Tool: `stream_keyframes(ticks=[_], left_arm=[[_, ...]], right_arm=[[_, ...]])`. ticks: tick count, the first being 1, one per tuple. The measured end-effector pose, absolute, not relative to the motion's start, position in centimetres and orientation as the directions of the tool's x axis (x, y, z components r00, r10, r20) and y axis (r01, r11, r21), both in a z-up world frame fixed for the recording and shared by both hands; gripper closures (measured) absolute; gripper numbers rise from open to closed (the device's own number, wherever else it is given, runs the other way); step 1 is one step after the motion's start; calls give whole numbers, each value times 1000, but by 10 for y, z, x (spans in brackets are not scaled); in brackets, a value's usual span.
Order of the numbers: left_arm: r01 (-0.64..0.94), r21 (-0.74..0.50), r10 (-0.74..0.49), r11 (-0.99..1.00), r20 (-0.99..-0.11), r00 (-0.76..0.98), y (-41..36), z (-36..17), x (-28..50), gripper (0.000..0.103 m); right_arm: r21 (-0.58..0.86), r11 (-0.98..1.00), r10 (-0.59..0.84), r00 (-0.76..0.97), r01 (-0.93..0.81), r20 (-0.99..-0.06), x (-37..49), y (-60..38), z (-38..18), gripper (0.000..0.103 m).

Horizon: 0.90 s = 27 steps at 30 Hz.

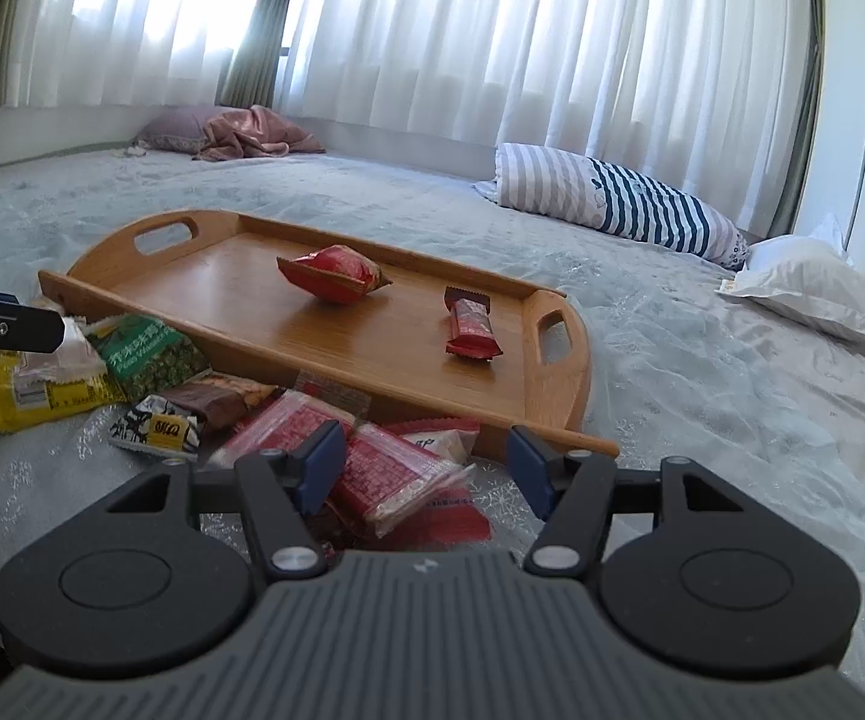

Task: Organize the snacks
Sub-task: 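Move both grippers back to the snack pile in front of the tray, then grasp the white wrapped pastry with the left gripper while the right grasps a red-white wafer pack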

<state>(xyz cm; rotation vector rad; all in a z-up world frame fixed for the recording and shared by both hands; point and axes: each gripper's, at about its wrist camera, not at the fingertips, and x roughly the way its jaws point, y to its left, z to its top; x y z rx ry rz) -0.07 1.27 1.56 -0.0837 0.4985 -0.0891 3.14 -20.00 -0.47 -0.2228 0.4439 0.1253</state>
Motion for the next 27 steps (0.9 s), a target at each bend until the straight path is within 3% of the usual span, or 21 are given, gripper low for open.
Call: stream_keyframes(ticks=[6, 15, 19, 23, 27], left_arm=[[74, -69, -98, 995, -467, 879, 7, 13, 2, 56], [92, -22, -93, 995, -447, 890, -1, 9, 13, 40], [99, -4, -90, 995, -446, 891, -4, 6, 19, 38], [117, 8, -100, 993, -468, 878, -10, 5, 22, 40], [117, 13, -98, 993, -454, 885, -15, 7, 13, 58]], right_arm=[[-196, 965, 74, 896, -176, -438, 28, -196, -7, 35], [-189, 965, 81, 893, -181, -443, 28, -193, -7, 41], [-166, 970, 87, 889, -179, -450, 28, -195, -7, 51], [-136, 977, 86, 885, -165, -457, 29, -199, -4, 59], [-119, 981, 84, 885, -154, -458, 26, -203, -1, 66]])
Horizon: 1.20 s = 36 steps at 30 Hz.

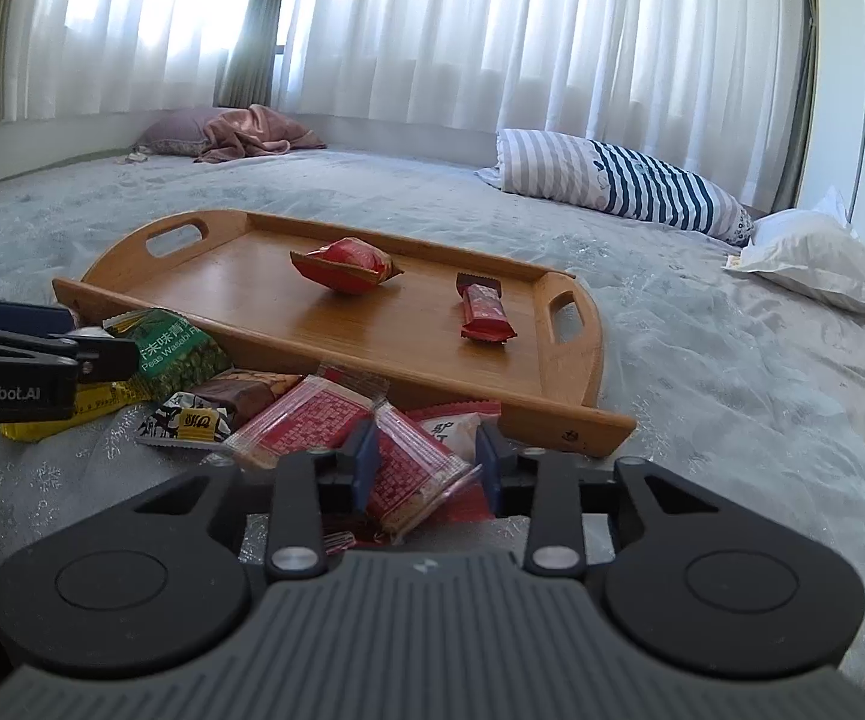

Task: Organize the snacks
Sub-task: 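Grasp the white wrapped pastry with the left gripper while the right grasps a red-white wafer pack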

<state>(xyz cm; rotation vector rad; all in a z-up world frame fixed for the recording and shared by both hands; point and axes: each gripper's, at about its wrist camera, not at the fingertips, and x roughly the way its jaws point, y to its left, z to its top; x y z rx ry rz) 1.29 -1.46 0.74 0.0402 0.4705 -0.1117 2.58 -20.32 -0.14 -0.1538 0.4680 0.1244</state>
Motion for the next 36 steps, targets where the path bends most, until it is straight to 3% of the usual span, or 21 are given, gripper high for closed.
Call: stream_keyframes(ticks=[1, 6, 10, 13, 21, 24, 27, 30, 32, 34, 36], left_arm=[[127, 23, -104, 992, -446, 889, -16, 9, 10, 65], [149, 49, -112, 988, -444, 889, -21, 14, 4, 66], [122, 39, -92, 992, -443, 892, -15, 12, 6, 38], [103, 29, -79, 994, -454, 887, -8, 9, 11, 35], [144, 30, -111, 989, -491, 864, -9, 3, 21, 36], [150, -24, -141, 988, -514, 846, -8, 0, 21, 44], [138, -4, -122, 990, -508, 853, -9, 1, 16, 58], [146, -37, -144, 989, -508, 849, -7, 4, 13, 57], [148, -54, -155, 988, -504, 849, -4, 6, 12, 52], [148, -60, -159, 987, -496, 854, -3, 7, 11, 39], [146, -68, -161, 987, -489, 857, -2, 9, 11, 37]], right_arm=[[-120, 981, 82, 884, -154, -459, 25, -204, -1, 67], [-127, 980, 81, 883, -156, -463, 21, -206, -1, 70], [-133, 977, 85, 880, -166, -468, 16, -207, 0, 75], [-142, 973, 93, 871, -183, -483, 10, -204, -2, 75], [-158, 966, 104, 869, -203, -484, 3, -197, -3, 73], [-164, 965, 102, 870, -204, -482, 7, -195, -5, 69], [-131, 971, 114, 867, -200, -485, 13, -197, -6, 67], [-118, 973, 119, 869, -198, -481, 17, -196, -6, 66], [-139, 969, 115, 873, -203, -474, 19, -194, -7, 61], [-163, 965, 109, 877, -207, -468, 20, -191, -8, 60], [-177, 962, 105, 879, -209, -465, 20, -189, -8, 60]])
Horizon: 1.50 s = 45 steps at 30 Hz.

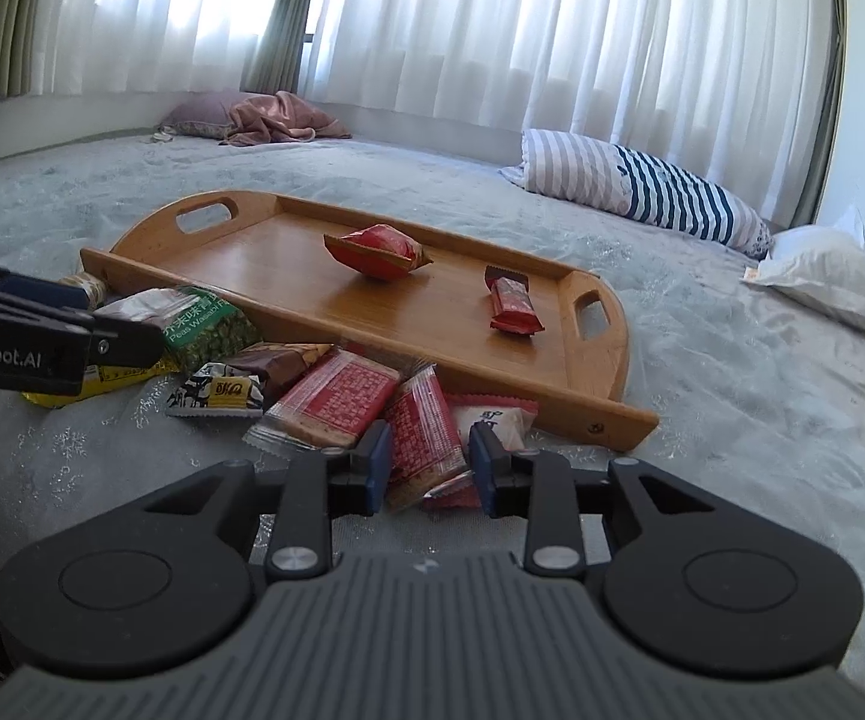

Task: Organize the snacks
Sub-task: 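Grasp the white wrapped pastry with the left gripper while the right grasps a red-white wafer pack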

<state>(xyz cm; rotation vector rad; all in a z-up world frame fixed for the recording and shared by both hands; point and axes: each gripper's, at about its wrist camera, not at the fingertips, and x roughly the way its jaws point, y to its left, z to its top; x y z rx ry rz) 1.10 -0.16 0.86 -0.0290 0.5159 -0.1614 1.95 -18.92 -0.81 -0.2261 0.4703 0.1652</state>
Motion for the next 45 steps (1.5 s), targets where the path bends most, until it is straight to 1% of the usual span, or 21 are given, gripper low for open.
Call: stream_keyframes(ticks=[1, 3, 4, 5, 6, 7, 11, 14, 17, 18, 19, 20, 21, 22, 23, 24, 27, 30, 33, 36, 45], left_arm=[[144, -76, -162, 987, -487, 858, -1, 9, 11, 36], [141, -101, -172, 985, -477, 862, 1, 11, 10, 35], [141, -117, -180, 983, -469, 864, 2, 13, 9, 32], [143, -131, -188, 981, -460, 868, 3, 14, 8, 29], [143, -139, -192, 980, -452, 871, 3, 14, 8, 24], [139, -141, -188, 980, -446, 875, 3, 14, 8, 22], [121, -116, -161, 986, -457, 875, 0, 12, 13, 22], [124, -119, -165, 985, -470, 867, -1, 10, 18, 22], [120, -109, -158, 987, -498, 853, -3, 8, 26, 25], [118, -109, -158, 987, -508, 847, -4, 7, 29, 30], [121, -112, -162, 986, -513, 843, -5, 6, 31, 33], [123, -115, -165, 986, -513, 842, -6, 6, 31, 34], [128, -117, -171, 985, -513, 841, -7, 6, 32, 38], [134, -117, -176, 984, -515, 839, -8, 7, 33, 38], [140, -115, -180, 983, -516, 838, -9, 7, 33, 38], [144, -113, -181, 983, -515, 838, -10, 8, 32, 39], [151, -111, -187, 982, -515, 837, -13, 9, 28, 39], [152, -107, -186, 983, -511, 839, -13, 12, 24, 39], [148, -95, -176, 984, -500, 848, -14, 15, 20, 39], [148, -87, -172, 985, -487, 856, -14, 19, 18, 39], [130, -94, -160, 987, -484, 860, -9, 21, 17, 39]], right_arm=[[-180, 961, 104, 879, -209, -466, 19, -189, -8, 60], [-178, 963, 99, 881, -202, -463, 16, -189, -8, 74], [-173, 965, 96, 883, -195, -460, 14, -190, -8, 81], [-164, 968, 95, 884, -190, -458, 11, -190, -8, 83], [-154, 970, 96, 884, -186, -458, 9, -192, -8, 84], [-143, 973, 96, 883, -181, -460, 8, -193, -8, 85], [-120, 978, 93, 878, -168, -469, 2, -198, -6, 86], [-115, 981, 82, 875, -154, -478, -4, -202, -4, 87], [-113, 986, 55, 872, -125, -486, -7, -207, -4, 87], [-115, 987, 45, 873, -115, -486, -7, -209, -4, 87], [-119, 987, 36, 875, -107, -483, -8, -210, -4, 83], [-125, 987, 31, 878, -103, -478, -8, -210, -4, 81], [-135, 985, 28, 882, -103, -470, -8, -208, -3, 76], [-154, 983, 21, 888, -103, -459, -8, -205, -3, 72], [-184, 977, 12, 895, -105, -446, -9, -201, -4, 70], [-219, 969, 4, 901, -110, -434, -9, -195, -5, 64], [-277, 950, 16, 909, -143, -416, -10, -180, -9, 62], [-296, 941, 33, 911, -168, -412, -8, -170, -12, 48], [-351, 922, 7, 916, -161, -401, -4, -162, -16, 47], [-352, 922, 1, 912, -159, -410, 2, -161, -17, 47], [-215, 959, 75, 895, -186, -440, 12, -172, -6, 45]])
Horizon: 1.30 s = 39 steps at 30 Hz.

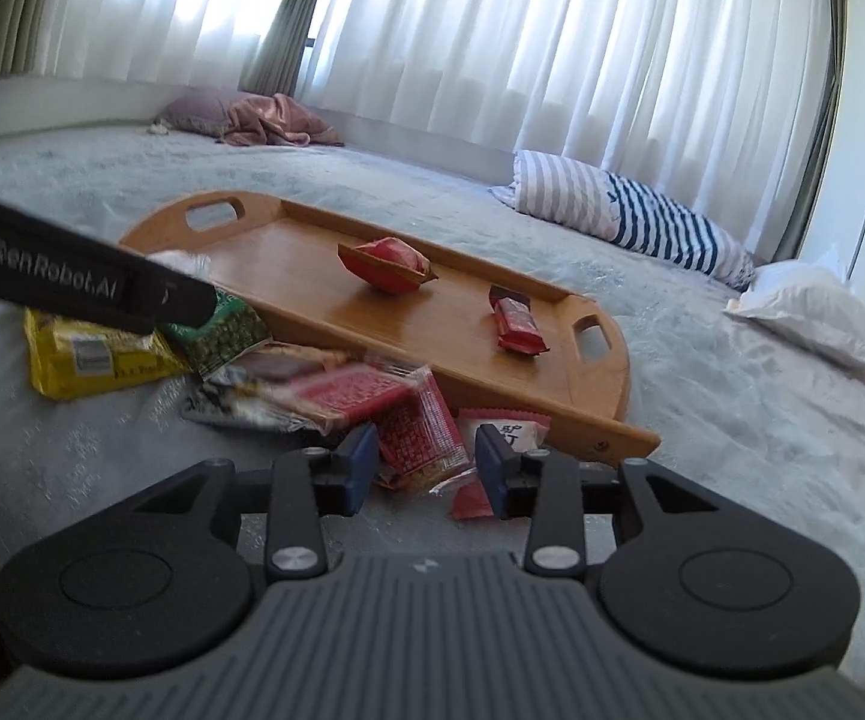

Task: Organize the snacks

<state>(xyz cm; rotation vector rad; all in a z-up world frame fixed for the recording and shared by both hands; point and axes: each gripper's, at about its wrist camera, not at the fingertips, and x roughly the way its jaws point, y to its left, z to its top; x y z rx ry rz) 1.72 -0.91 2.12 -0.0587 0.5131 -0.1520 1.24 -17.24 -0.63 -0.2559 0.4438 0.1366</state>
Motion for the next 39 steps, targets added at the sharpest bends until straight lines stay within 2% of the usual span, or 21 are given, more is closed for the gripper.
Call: stream_keyframes(ticks=[7, 14, 22, 27, 29, 33, 39], left_arm=[[118, -104, -154, 988, -492, 857, -5, 20, 17, 39], [112, -99, -146, 989, -490, 859, -4, 21, 18, 39], [101, -96, -136, 990, -491, 860, 1, 20, 19, 39], [93, -104, -133, 990, -492, 860, 3, 19, 22, 39], [89, -109, -132, 990, -492, 860, 4, 19, 22, 39], [90, -111, -134, 990, -487, 863, 5, 21, 22, 39], [89, -115, -134, 989, -483, 865, 5, 21, 21, 39]], right_arm=[[-349, 932, -42, 922, -102, -384, 26, -170, -7, 45], [-368, 906, 36, 906, -207, -422, 29, -161, -5, 47], [-170, 964, 107, 882, -205, -459, 26, -178, 13, 48], [197, 951, 309, 782, -239, -542, 39, -200, 24, 48], [287, 931, 353, 757, -226, -550, 45, -202, 22, 48], [340, 926, 339, 751, -161, -567, 55, -196, 16, 48], [314, 942, 290, 765, -121, -576, 61, -184, 15, 46]])
